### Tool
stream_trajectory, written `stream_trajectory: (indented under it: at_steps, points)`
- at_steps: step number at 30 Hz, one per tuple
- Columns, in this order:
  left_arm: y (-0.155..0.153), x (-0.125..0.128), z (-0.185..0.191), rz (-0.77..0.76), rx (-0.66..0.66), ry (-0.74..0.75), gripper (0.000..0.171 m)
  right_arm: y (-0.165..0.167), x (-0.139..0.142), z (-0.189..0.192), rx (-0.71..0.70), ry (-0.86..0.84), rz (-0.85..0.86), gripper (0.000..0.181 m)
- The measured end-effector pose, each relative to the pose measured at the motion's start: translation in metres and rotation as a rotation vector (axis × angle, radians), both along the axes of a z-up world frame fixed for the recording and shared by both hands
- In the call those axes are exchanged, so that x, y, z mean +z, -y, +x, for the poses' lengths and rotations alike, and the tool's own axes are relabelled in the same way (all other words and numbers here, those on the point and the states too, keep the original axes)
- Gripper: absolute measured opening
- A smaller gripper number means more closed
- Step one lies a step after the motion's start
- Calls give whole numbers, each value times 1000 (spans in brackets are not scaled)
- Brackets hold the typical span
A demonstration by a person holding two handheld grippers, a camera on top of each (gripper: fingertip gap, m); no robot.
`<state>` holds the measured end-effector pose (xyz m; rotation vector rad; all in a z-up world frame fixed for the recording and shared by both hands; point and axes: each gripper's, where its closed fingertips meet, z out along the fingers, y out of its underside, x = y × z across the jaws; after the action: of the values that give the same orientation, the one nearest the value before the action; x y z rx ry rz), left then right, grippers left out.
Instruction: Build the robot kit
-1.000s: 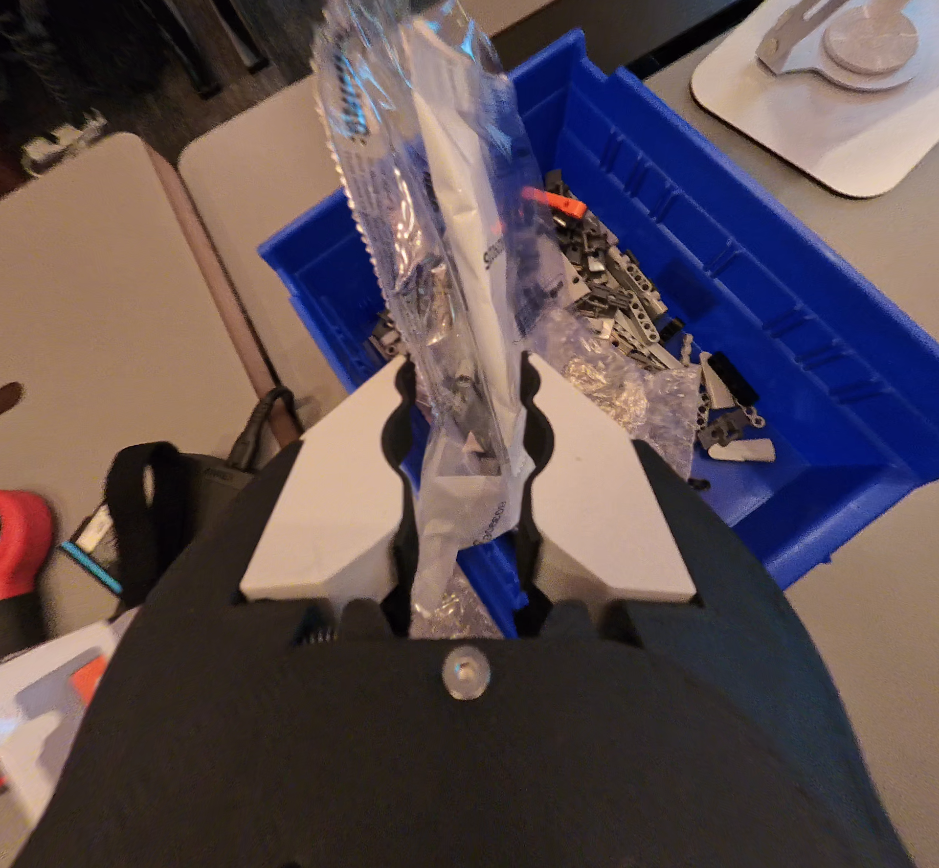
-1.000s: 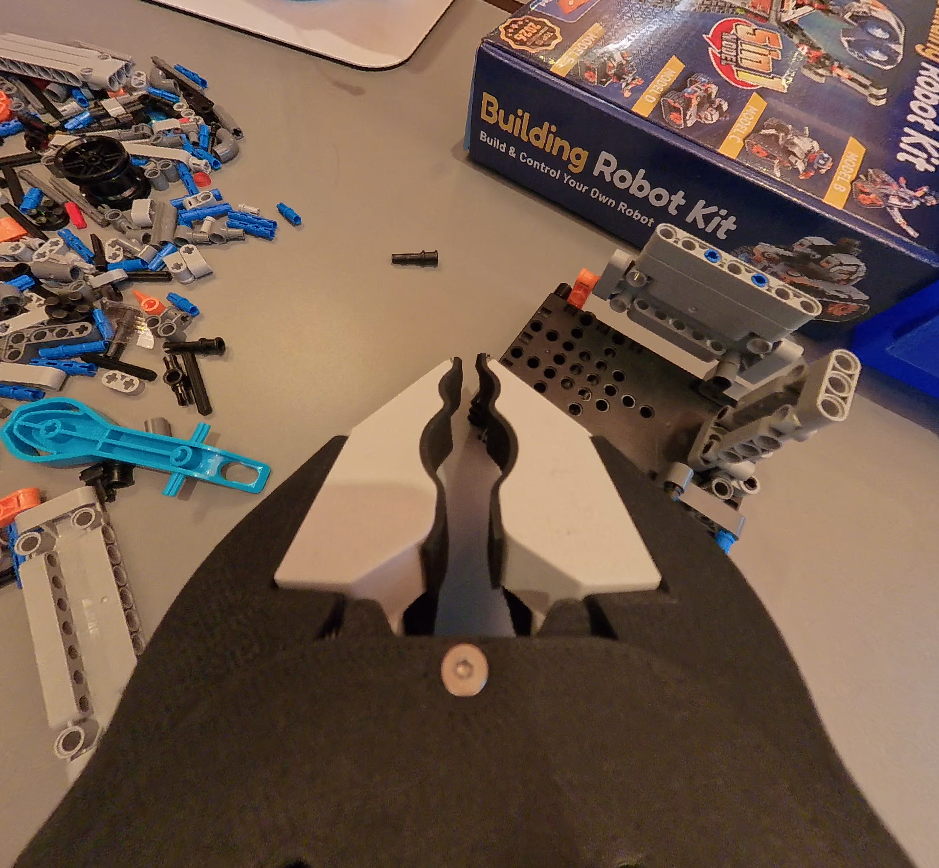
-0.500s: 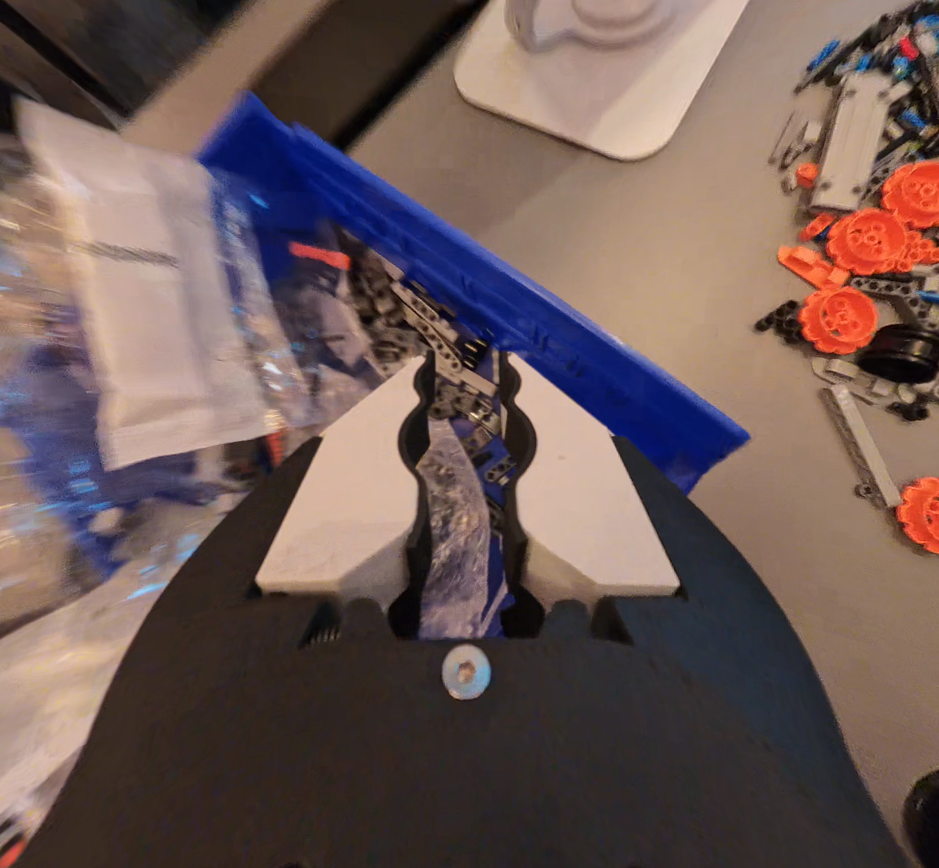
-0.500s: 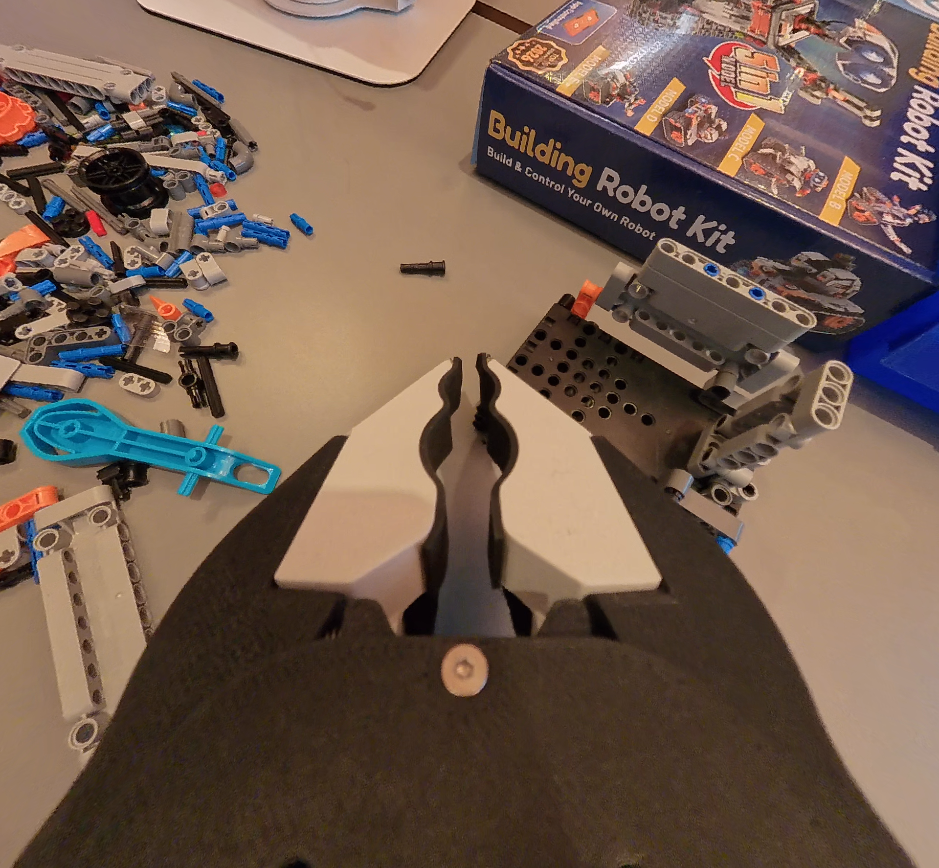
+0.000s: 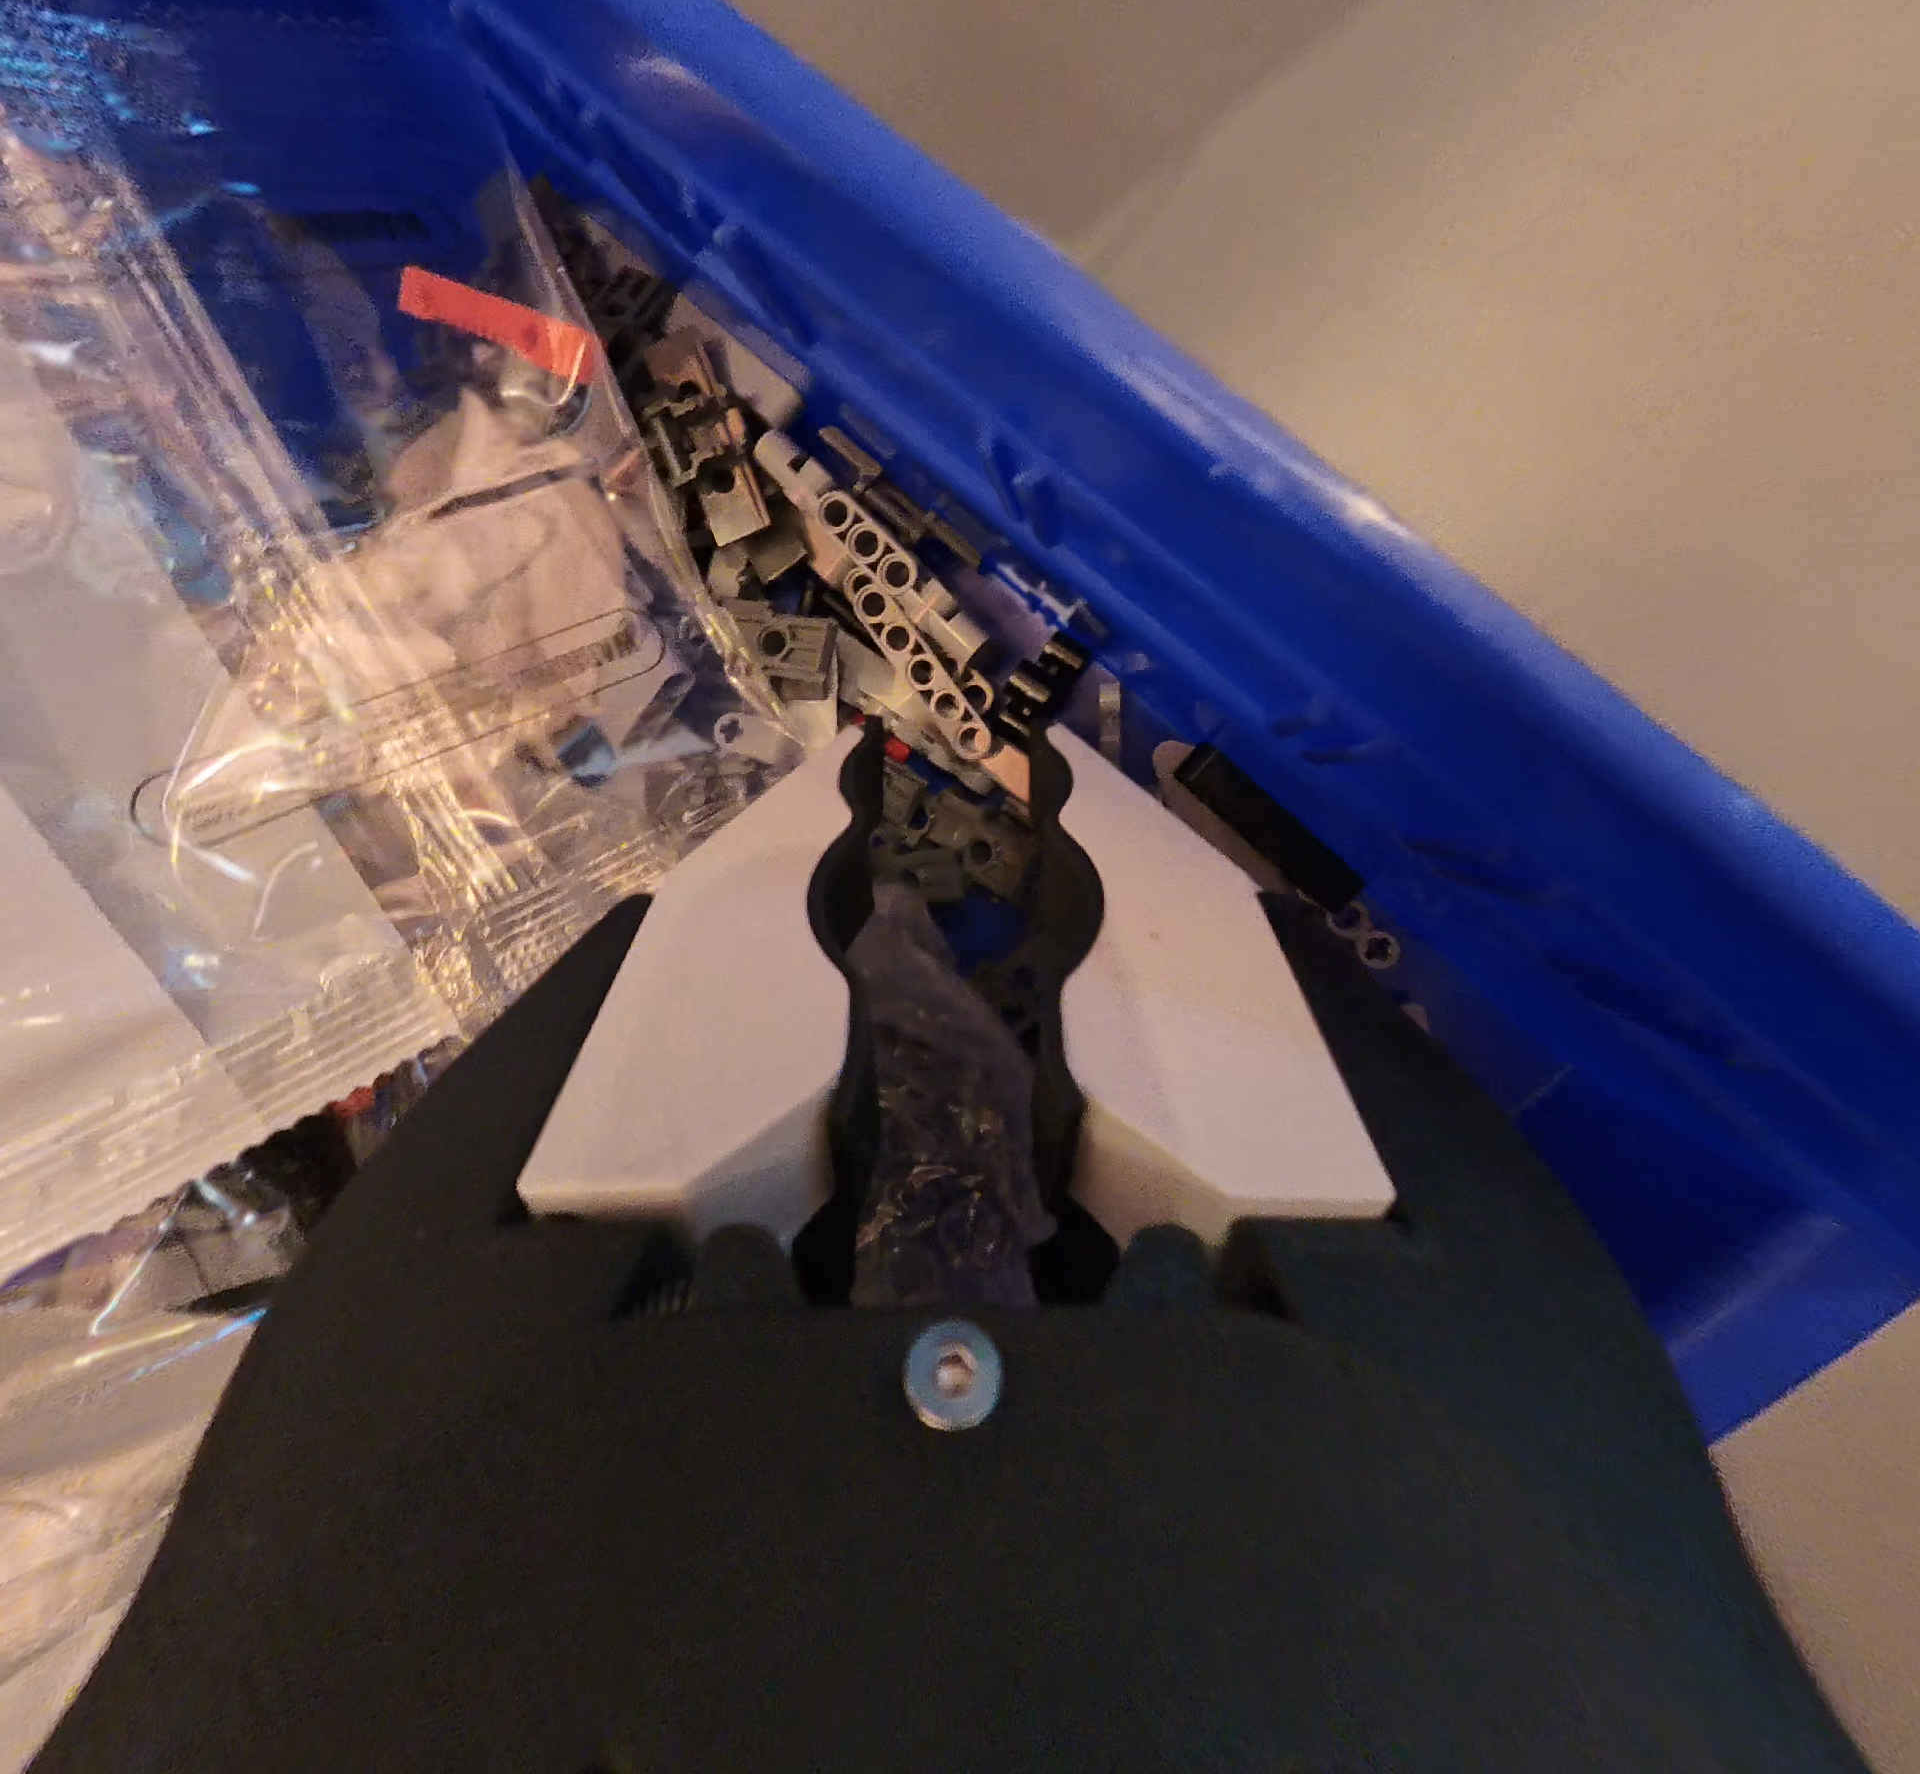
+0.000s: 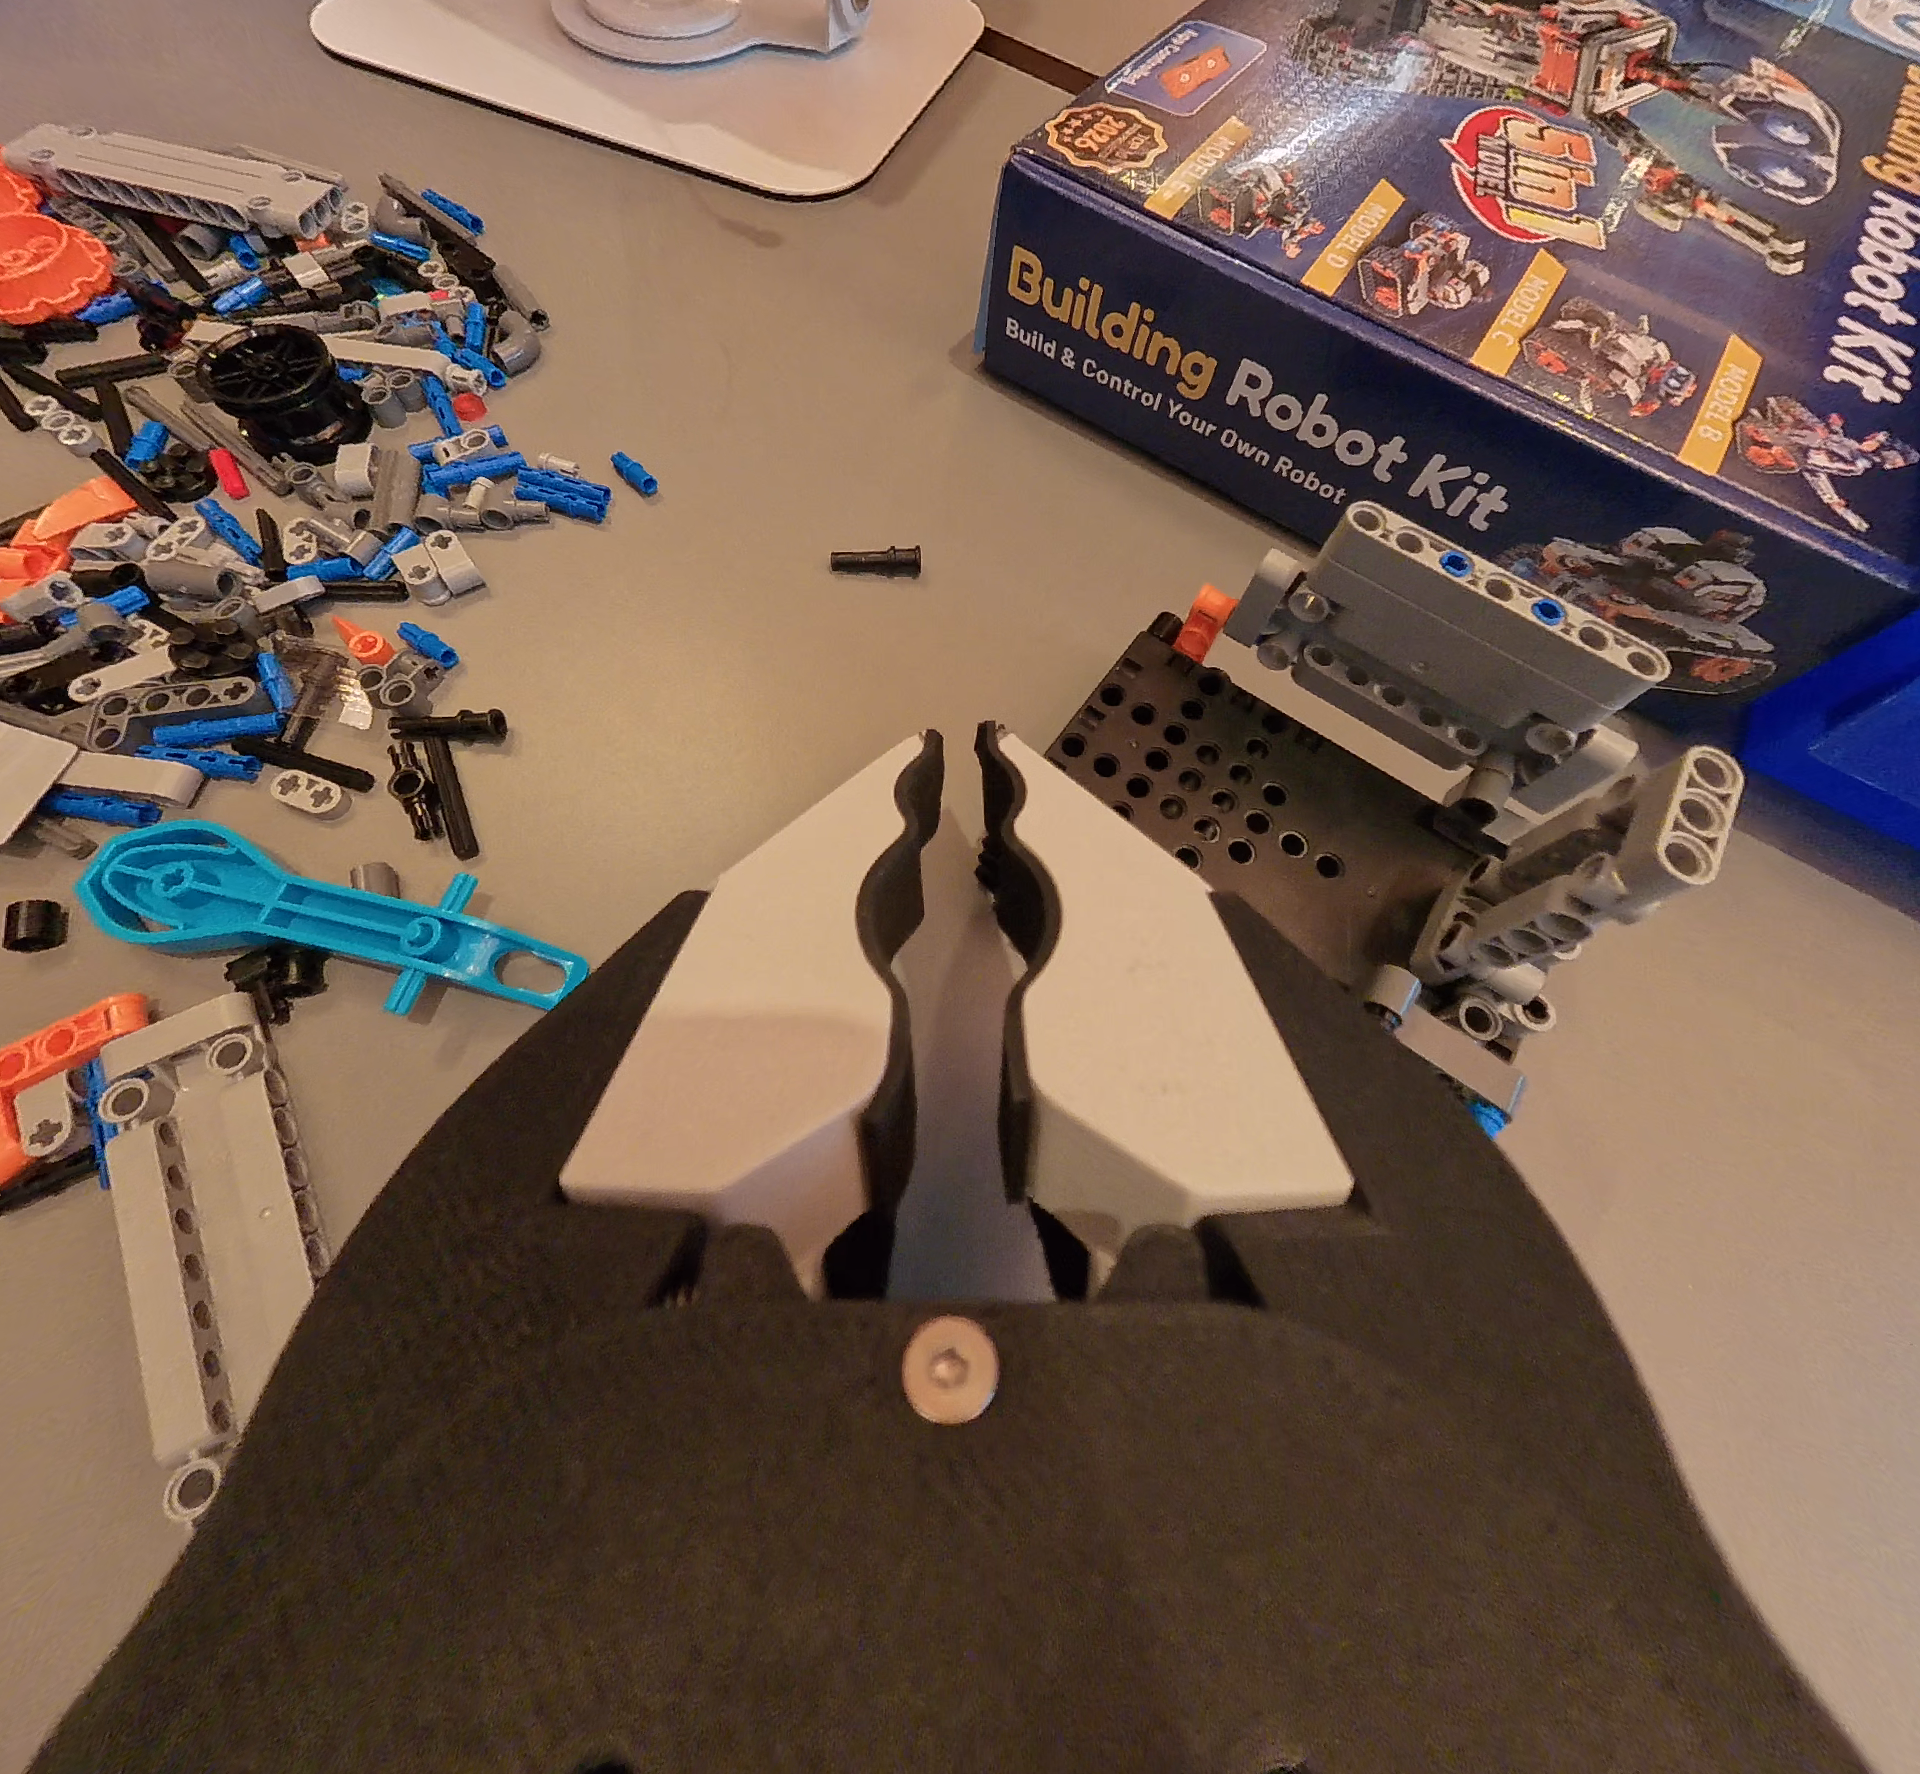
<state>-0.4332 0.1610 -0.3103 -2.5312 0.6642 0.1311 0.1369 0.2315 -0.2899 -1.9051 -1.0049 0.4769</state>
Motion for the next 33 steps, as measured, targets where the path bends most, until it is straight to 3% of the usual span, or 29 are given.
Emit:
stream_trajectory:
  at_steps: [2,4,11,18,26,33]
  points:
    - [-2,-1,0,3,-6,-25,21,1,1,-1,3,-3,2,4]
    - [-4,-1,-6,17,-17,-80,6,1,2,-1,4,-8,5,4]
    - [1,4,-10,54,-64,-131,0,2,7,0,6,-27,16,4]
    - [12,22,-2,113,-99,2,0,3,7,0,10,-26,15,5]
    - [28,37,6,107,-134,39,0,3,8,0,12,-29,16,5]
    - [48,78,13,241,-120,334,0,5,9,-2,21,-30,17,5]
